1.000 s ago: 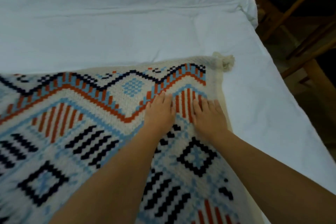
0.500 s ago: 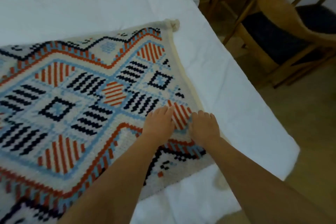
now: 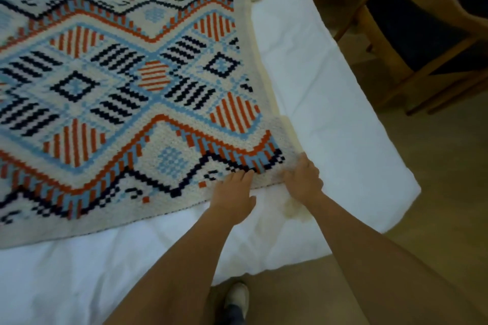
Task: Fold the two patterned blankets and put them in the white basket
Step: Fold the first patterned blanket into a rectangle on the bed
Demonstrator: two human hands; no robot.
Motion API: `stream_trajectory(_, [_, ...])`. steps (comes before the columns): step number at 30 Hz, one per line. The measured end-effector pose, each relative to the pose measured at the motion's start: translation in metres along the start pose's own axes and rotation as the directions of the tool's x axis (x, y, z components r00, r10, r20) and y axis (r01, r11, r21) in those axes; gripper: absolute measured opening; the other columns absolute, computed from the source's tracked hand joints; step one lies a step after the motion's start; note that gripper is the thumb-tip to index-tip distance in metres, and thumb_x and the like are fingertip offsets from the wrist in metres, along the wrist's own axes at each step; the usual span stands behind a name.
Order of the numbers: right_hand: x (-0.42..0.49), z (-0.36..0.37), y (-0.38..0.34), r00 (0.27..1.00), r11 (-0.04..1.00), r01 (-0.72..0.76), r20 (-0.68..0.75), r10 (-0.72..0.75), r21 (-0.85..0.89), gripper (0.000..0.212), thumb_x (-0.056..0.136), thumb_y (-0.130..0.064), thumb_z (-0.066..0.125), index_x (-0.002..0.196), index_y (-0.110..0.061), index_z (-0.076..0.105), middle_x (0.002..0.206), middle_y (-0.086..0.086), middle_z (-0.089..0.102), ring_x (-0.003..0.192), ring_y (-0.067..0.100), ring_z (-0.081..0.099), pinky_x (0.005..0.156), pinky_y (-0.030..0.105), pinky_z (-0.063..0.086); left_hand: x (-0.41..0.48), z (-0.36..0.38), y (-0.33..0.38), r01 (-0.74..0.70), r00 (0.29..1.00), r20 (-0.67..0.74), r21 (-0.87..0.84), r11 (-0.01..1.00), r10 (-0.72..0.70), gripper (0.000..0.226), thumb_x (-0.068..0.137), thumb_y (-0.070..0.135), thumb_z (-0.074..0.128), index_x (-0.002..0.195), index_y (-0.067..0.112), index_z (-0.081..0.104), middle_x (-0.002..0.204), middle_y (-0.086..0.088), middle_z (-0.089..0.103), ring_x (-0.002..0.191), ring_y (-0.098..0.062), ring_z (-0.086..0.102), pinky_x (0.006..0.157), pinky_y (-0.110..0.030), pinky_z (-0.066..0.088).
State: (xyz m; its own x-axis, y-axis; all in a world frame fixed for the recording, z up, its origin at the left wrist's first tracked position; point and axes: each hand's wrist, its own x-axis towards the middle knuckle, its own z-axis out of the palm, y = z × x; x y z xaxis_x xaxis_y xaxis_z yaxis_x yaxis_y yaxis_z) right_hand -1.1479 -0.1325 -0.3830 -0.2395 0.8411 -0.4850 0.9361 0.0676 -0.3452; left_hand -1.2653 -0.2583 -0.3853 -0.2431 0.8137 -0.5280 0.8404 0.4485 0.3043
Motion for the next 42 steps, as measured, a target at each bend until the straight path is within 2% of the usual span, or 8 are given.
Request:
stream_trajectory(4, [0.011,-0.004,0.003,0.981,0.951,-0.171,-0.048,0.19,0.259,0.066,0.086,-0.037,0.058,0.136,-0.005,0.03,0.133,0.018,0.045,0.123,0.036,0.044,0.098,0.05,0.042,-0.002,0.0,0.005,0.016,0.998,-0.055,0.055,0.998,-0.013,0.065,0.094,0.029,0.046,0.148,0.02,0.01,0.154,-0.004,0.02,0.14,-0.025,0.022,0.111,-0.043,0.024])
stream_trajectory(13, [0.006,-0.021,0.027,0.958,0.936,-0.068,-0.239,0.158,0.346,0.013,0.093,-0.018,0.047,0.091,-0.006,0.046,0.086,0.009,0.049,0.078,0.025,0.049,0.066,0.032,0.039,-0.007,-0.007,0.006,0.11,0.991,-0.124,0.504,0.857,-0.054,0.038,0.087,0.006,0.047,0.125,0.009,0.047,0.125,-0.012,0.048,0.112,-0.033,0.047,0.093,-0.043,0.04])
stream_trajectory(17, [0.004,-0.034,0.04,0.959,0.943,-0.048,-0.248,0.135,0.328,0.019,0.094,-0.021,0.049,0.081,-0.007,0.044,0.074,0.005,0.047,0.072,0.024,0.048,0.062,0.031,0.037,-0.012,-0.007,0.016,-0.082,0.99,-0.081,0.316,0.945,0.113,0.03,0.092,0.007,0.037,0.121,0.008,0.045,0.12,-0.011,0.053,0.103,-0.029,0.056,0.079,-0.036,0.042])
stream_trajectory(22, [-0.017,-0.026,0.0,0.956,0.913,0.243,-0.238,-0.17,0.326,0.041,0.092,-0.018,0.049,0.058,-0.017,0.026,0.057,-0.003,0.033,0.052,0.012,0.03,0.048,0.028,0.025,-0.021,-0.022,0.015,0.083,0.974,-0.188,-0.235,0.968,-0.129,0.028,0.1,0.029,0.03,0.095,0.011,0.051,0.089,-0.009,0.06,0.081,-0.027,0.058,0.064,-0.032,0.04])
stream_trajectory(28, [-0.066,-0.008,-0.073,0.901,0.859,0.434,-0.115,-0.419,0.271,0.021,0.095,-0.027,0.043,0.082,-0.015,0.055,0.078,0.004,0.063,0.07,0.021,0.06,0.059,0.032,0.047,-0.018,-0.075,0.018,0.15,0.907,-0.011,-0.925,0.348,-0.421,0.043,0.091,0.045,0.05,0.071,0.008,0.06,0.069,-0.007,0.057,0.066,-0.019,0.053,0.063,-0.031,0.041])
stream_trajectory(33, [-0.103,0.014,-0.132,0.804,0.782,0.579,0.0,-0.595,0.23,0.029,0.094,-0.012,0.044,0.118,0.001,0.056,0.112,0.019,0.065,0.101,0.029,0.061,0.081,0.014,0.044,-0.04,-0.109,-0.031,0.149,0.905,0.003,-0.939,0.31,-0.425,0.038,0.085,0.04,0.062,0.079,0.003,0.068,0.063,-0.007,0.062,0.061,-0.021,0.058,0.059,-0.027,0.048])
stream_trajectory(38, [-0.136,0.031,-0.185,0.656,0.649,0.754,-0.094,-0.749,0.101,0.019,0.079,-0.02,0.051,0.08,-0.004,0.062,0.079,0.012,0.064,0.074,0.027,0.057,0.065,0.038,0.046,-0.071,-0.125,-0.099,0.126,0.797,-0.19,-0.876,0.466,-0.573,0.024,0.097,0.019,0.041,0.087,0.005,0.057,0.072,-0.009,0.055,0.064,-0.02,0.051,0.056,-0.027,0.04])
stream_trajectory(42, [-0.14,0.046,-0.239,0.845,0.789,0.535,-0.197,-0.497,0.302,0.02,0.087,-0.026,0.053,0.077,-0.009,0.055,0.079,0.006,0.056,0.081,0.027,0.054,0.067,0.034,0.04,-0.109,-0.126,-0.163,0.077,0.721,-0.333,-0.833,0.548,-0.608,0.027,0.099,0.024,0.037,0.089,0.008,0.057,0.072,-0.004,0.055,0.064,-0.018,0.05,0.051,-0.027,0.037])
